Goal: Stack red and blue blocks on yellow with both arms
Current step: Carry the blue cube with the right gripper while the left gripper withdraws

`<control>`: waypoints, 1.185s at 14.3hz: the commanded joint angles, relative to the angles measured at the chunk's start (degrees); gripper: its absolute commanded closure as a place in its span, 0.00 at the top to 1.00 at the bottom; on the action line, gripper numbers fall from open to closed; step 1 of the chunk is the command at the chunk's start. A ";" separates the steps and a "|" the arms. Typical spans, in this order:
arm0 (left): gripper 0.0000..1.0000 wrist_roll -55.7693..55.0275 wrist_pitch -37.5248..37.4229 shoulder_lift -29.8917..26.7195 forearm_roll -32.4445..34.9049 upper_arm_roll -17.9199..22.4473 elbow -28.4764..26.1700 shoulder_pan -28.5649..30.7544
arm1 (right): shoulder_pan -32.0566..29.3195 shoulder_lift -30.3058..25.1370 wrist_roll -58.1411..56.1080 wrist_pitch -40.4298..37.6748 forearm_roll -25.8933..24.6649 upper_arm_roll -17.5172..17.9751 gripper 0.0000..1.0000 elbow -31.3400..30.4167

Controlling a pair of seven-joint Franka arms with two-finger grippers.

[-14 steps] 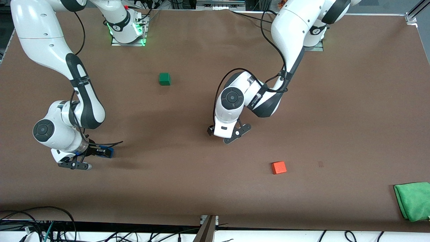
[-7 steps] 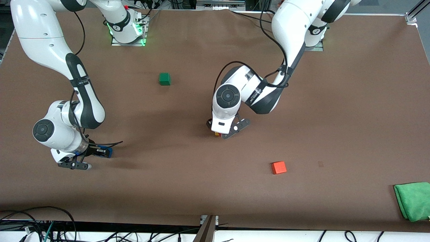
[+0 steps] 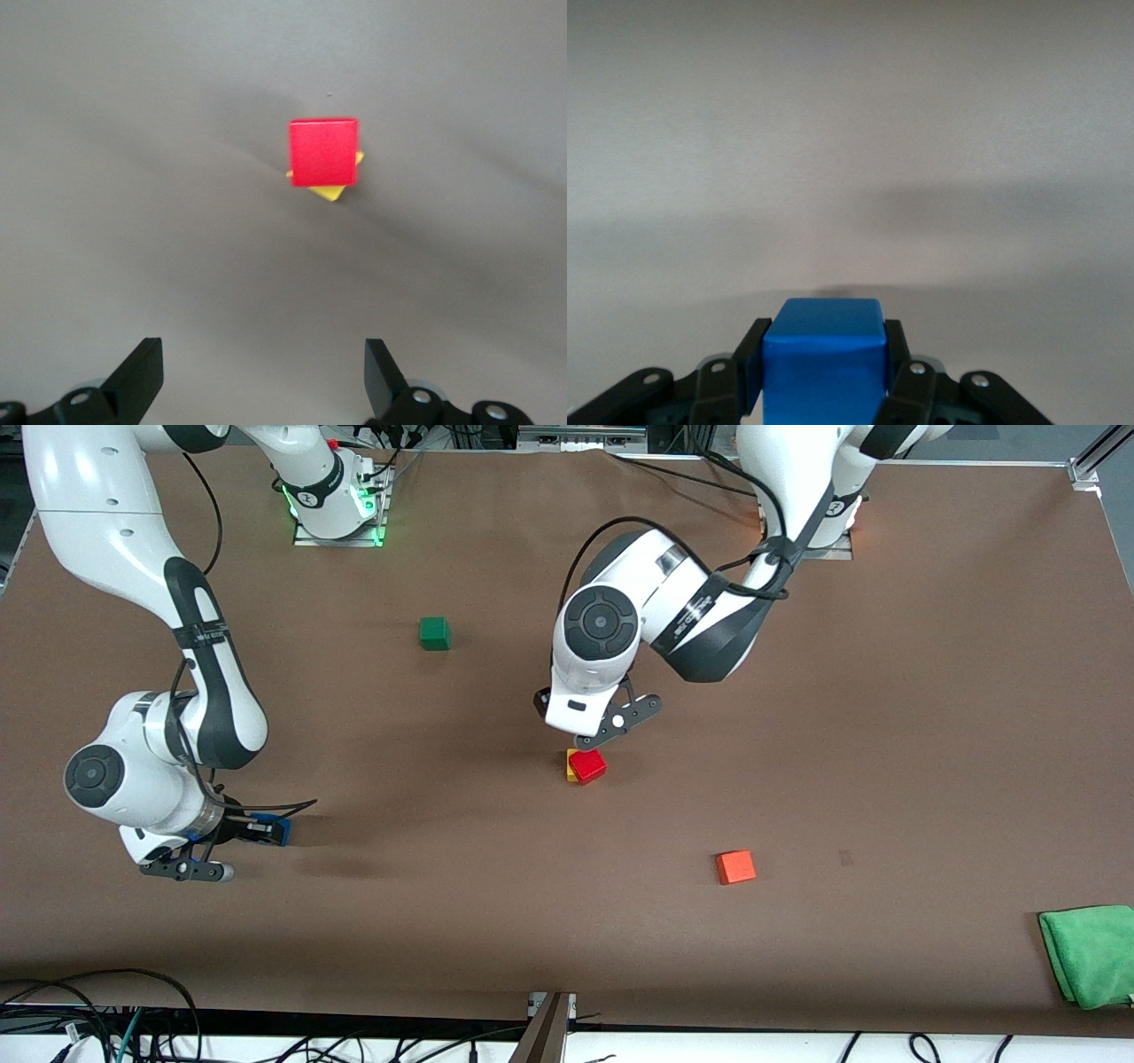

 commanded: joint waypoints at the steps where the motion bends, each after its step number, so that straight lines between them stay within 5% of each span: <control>1: 1.00 9.40 -8.85 -6.30 -1.48 0.20 -0.83 4.22 | 1.30 -1.42 -0.11 -9.29 0.80 0.11 0.25 5.32; 10: 1.00 33.48 -29.44 -17.30 -2.18 0.81 -0.92 17.66 | 7.53 -4.32 9.01 -23.64 0.80 0.28 0.25 12.80; 17: 1.00 61.25 -34.11 -20.64 4.58 0.99 -0.92 33.39 | 20.00 -3.97 26.13 -27.44 0.72 1.34 0.26 19.05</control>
